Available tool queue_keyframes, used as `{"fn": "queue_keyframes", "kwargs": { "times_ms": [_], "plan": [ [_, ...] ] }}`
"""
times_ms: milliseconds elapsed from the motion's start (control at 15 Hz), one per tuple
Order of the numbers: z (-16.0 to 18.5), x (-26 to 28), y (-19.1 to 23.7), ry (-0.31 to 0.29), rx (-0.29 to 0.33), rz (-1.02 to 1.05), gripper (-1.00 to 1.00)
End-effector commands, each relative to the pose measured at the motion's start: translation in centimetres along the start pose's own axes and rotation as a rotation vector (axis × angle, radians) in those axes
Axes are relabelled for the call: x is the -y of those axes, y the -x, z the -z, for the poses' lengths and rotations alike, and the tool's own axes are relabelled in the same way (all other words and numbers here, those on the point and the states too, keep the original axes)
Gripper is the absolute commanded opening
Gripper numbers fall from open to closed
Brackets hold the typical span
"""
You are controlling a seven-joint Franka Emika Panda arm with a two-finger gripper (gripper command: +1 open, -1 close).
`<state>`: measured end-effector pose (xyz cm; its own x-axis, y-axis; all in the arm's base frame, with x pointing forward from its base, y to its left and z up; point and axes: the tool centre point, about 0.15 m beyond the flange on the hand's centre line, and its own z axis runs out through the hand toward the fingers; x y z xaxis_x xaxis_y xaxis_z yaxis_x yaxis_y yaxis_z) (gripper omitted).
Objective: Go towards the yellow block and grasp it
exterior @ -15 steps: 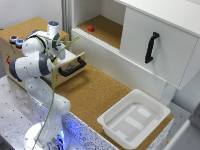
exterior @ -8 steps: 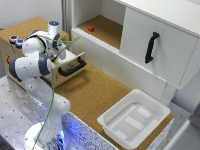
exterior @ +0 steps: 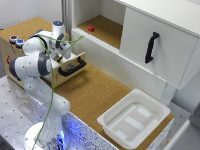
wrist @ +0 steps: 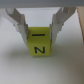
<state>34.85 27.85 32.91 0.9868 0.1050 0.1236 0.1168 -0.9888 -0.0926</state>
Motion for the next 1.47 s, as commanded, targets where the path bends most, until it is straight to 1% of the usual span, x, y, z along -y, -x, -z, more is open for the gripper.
{"fn": "queue_keyframes", "kwargs": {
  "times_ms": [0,200,267,333,400,600,867,1067,1200,1333,1400],
  "plan": [
    [1.5,-1.7,-1.7,0.019,-0.009,0.074,-1.0],
    [6.7,-2.6,-3.2,0.03,-0.112,0.077,-1.0],
    [8.2,-3.0,-3.5,0.042,-0.144,0.07,-1.0],
    [10.5,-3.8,-3.6,0.058,-0.196,0.058,-1.0],
    [12.2,-4.6,-3.7,0.074,-0.23,0.043,-1.0],
    [14.4,-7.6,-3.3,0.124,-0.268,-0.014,-1.0],
    [13.6,-13.8,-2.3,0.152,-0.242,-0.15,-1.0],
    [11.7,-19.4,-1.2,0.151,-0.221,-0.267,-1.0],
    [10.2,-23.5,-0.7,0.147,-0.206,-0.263,-1.0],
    [8.3,-28.0,0.0,0.095,-0.196,-0.226,-1.0],
    [7.8,-29.7,0.6,0.071,-0.2,-0.211,-1.0]
  ]
}}
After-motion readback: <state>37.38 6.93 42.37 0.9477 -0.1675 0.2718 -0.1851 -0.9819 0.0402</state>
